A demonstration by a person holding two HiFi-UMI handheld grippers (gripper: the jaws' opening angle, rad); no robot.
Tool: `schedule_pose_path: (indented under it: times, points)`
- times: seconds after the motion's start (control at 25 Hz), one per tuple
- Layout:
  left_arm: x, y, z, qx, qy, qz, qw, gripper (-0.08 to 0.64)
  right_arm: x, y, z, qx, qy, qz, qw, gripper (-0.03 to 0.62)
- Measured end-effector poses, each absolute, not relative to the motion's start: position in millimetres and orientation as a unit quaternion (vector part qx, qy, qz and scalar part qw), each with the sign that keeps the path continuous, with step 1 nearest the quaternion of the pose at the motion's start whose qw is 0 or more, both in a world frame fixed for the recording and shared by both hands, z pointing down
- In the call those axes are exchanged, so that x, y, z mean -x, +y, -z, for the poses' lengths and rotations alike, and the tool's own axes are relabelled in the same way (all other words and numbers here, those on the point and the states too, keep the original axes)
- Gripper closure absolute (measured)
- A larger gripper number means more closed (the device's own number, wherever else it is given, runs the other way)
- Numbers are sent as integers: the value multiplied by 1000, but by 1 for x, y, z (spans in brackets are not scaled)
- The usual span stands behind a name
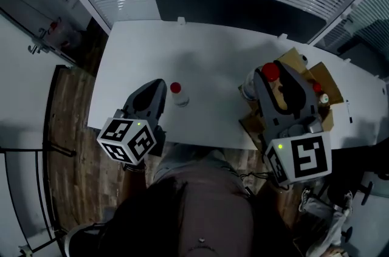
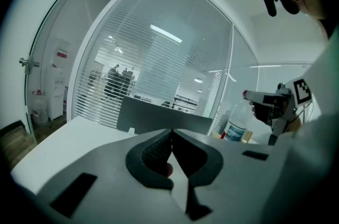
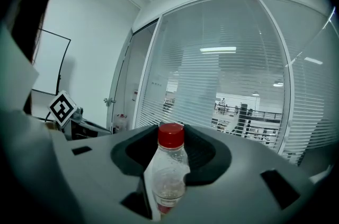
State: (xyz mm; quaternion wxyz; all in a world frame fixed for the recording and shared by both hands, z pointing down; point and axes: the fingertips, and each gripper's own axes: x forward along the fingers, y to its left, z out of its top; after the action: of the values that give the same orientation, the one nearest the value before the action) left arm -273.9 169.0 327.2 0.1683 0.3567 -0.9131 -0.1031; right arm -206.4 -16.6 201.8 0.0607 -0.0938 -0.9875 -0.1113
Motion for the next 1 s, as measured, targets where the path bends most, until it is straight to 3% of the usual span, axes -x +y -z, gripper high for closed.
schedule_pose_path:
  times: [1.0]
  points:
    - [276, 236, -330, -304, -933, 96, 169, 551, 237, 36, -226, 143, -983, 97, 69, 425]
